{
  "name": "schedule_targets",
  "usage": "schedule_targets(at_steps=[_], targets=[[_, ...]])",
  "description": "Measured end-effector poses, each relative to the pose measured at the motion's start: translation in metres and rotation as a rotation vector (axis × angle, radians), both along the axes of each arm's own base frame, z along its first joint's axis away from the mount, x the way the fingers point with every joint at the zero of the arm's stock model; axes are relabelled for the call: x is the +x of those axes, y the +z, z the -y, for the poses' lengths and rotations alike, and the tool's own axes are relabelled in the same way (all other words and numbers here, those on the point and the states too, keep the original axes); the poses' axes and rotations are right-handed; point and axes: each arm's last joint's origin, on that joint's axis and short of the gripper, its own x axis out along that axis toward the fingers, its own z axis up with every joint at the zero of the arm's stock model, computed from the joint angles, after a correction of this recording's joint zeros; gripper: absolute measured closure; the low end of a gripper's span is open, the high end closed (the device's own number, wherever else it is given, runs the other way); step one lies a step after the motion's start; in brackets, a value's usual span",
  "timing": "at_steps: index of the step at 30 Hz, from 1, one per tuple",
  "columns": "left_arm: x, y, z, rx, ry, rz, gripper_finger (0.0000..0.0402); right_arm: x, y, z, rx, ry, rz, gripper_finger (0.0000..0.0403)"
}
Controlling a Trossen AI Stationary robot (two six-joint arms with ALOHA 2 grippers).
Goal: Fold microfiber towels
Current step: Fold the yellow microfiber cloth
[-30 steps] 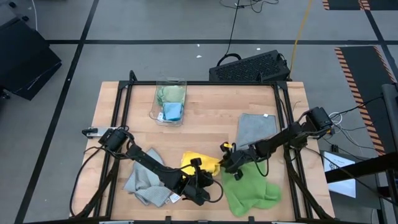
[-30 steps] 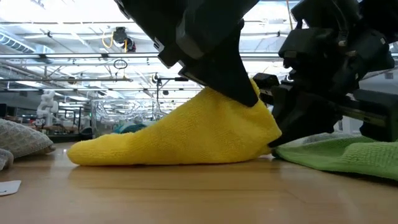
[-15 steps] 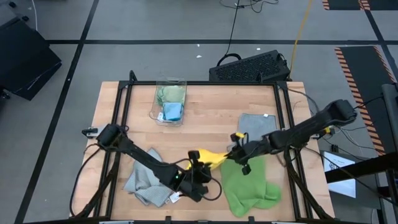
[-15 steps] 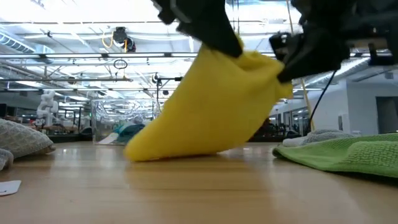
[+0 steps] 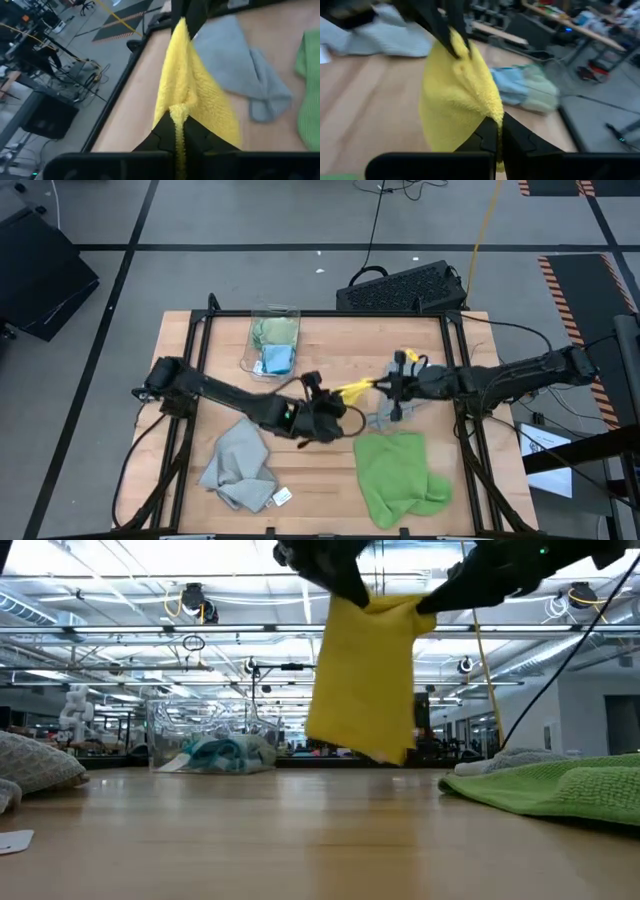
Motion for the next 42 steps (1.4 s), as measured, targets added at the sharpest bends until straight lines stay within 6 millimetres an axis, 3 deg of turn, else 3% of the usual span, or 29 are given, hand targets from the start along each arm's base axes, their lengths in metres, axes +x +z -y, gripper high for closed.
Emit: schedule_targets(at_steps=[3,7,15,19,25,32,42], targets=[[-0.004,0.014,-0.01,-0.056,0.008,0.045,0.0384,-0.002,0.0,0.01,0.02,-0.026,-0.011,0.0401],[-0.006,0.012,-0.005,-0.198,-0.004,0.072,0.0394,-0.001,-0.011,0.01,0.13,0.01,-0.082,0.0401],[-0.01,-0.045,0.04,-0.338,0.016,0.069,0.0389,-0.006,-0.059,-0.012,0.27,0.101,-0.236,0.0401],[-0.013,-0.073,0.059,-0.385,-0.005,0.095,0.0394,-0.008,-0.074,-0.025,0.324,0.154,-0.286,0.0401],[-0.019,-0.097,0.078,-0.457,-0.013,0.131,0.0387,-0.006,-0.09,-0.046,0.435,0.26,-0.342,0.0401],[-0.029,-0.103,0.098,-0.482,-0.008,0.177,0.0384,-0.003,-0.102,-0.062,0.471,0.344,-0.401,0.0401],[-0.04,-0.104,0.115,-0.488,-0.004,0.202,0.0384,0.005,-0.107,-0.068,0.5,0.352,-0.369,0.0401]])
